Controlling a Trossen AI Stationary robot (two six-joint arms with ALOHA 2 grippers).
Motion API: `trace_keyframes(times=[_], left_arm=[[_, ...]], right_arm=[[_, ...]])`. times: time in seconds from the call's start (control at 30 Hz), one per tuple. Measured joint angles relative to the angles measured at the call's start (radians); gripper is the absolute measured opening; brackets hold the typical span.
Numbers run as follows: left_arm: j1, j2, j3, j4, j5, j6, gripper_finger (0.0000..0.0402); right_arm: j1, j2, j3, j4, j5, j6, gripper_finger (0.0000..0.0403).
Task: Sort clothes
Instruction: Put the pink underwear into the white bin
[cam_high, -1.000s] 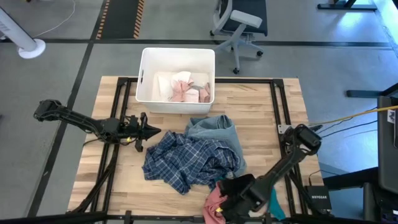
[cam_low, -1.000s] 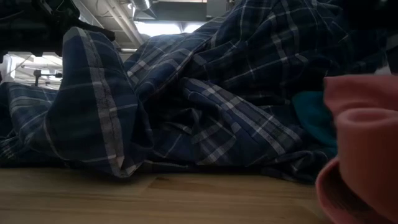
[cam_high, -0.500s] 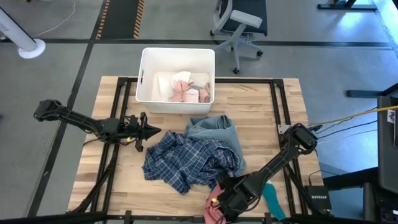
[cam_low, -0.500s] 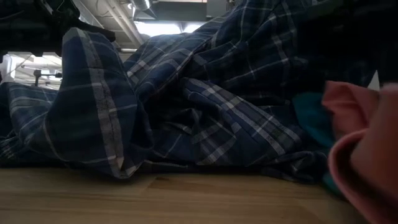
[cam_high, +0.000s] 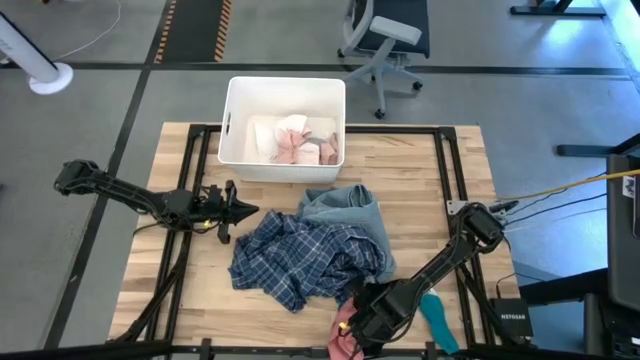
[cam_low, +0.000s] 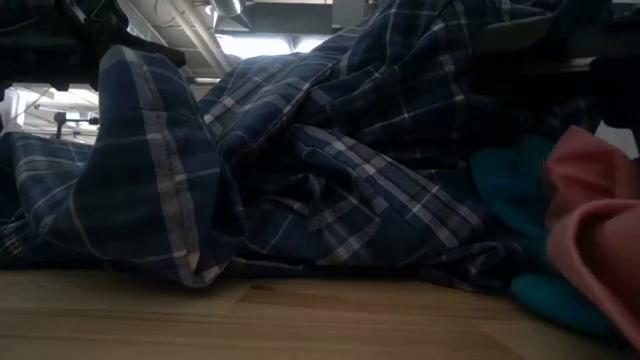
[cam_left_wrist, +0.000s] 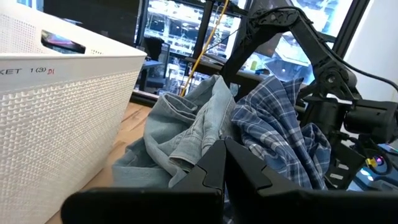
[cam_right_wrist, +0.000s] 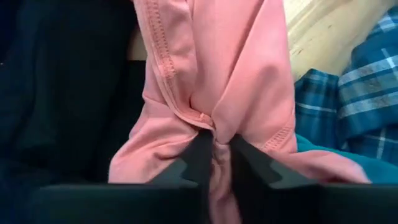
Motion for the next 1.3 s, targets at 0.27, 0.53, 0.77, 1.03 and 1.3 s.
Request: trace_keyframes(times=[0.27,0.53,0.77,1.03,1.3], left_arm=[[0.0,0.0,0.0,0.001,-0.021,-0.013,0.0],[0.0,0.0,0.0,0.0,-0.059,-0.001,0.0],[0.0,0.0,0.0,-0.002,-0.059,-0.004,0.0],[0.0,0.0,0.0,-0.001,-0.059,-0.003,0.0],[0.0,0.0,0.0,-0.002,-0.058,0.004,0.0]], right_arm=[[-0.002,-0.054,0.109,-0.11,0.034,-0.042,0.0034],[-0.002,-0.107,0.206,-0.201,0.108,-0.112,0.0011],[-0.03,-0.159,0.414,-0.384,0.307,-0.206,0.0017],[-0.177,-0.232,0.644,-0.393,0.479,-0.424,0.0018],[-0.43,-0.243,0.765,-0.372,0.578,-0.632,0.0018]])
